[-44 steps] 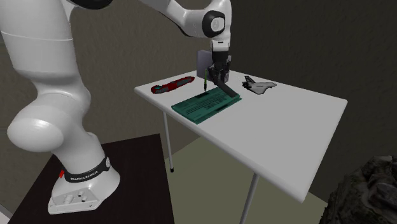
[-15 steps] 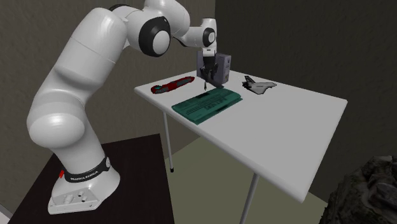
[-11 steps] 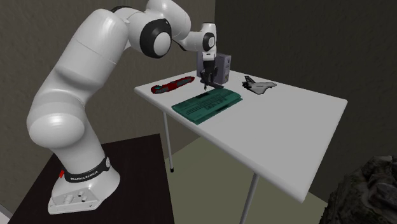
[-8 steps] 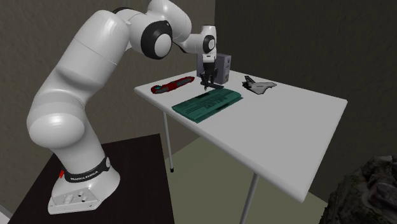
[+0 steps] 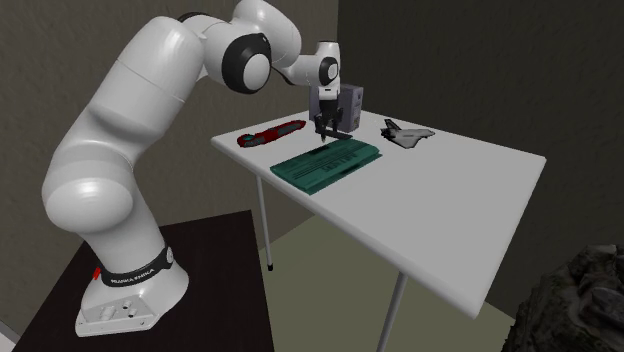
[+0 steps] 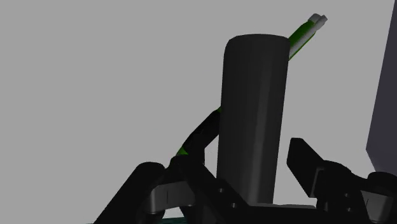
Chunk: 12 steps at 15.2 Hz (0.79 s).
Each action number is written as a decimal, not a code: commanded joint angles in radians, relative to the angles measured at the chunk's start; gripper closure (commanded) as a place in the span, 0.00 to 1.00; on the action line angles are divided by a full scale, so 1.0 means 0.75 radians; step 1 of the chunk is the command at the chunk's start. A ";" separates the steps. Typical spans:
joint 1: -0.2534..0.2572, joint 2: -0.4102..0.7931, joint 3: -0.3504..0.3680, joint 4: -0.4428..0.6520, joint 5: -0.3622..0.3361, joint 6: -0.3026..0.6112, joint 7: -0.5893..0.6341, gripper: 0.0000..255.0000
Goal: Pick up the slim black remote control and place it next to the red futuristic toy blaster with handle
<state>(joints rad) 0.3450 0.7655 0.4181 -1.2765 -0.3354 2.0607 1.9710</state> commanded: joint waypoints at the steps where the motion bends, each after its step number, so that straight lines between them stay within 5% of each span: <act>1: -0.001 0.001 -0.001 -0.002 0.000 0.000 0.000 0.00; 12: -0.007 -0.074 0.020 0.045 0.028 -0.119 -0.016 0.00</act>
<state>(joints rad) 0.3403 0.7103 0.4330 -1.2461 -0.3151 1.9756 1.9604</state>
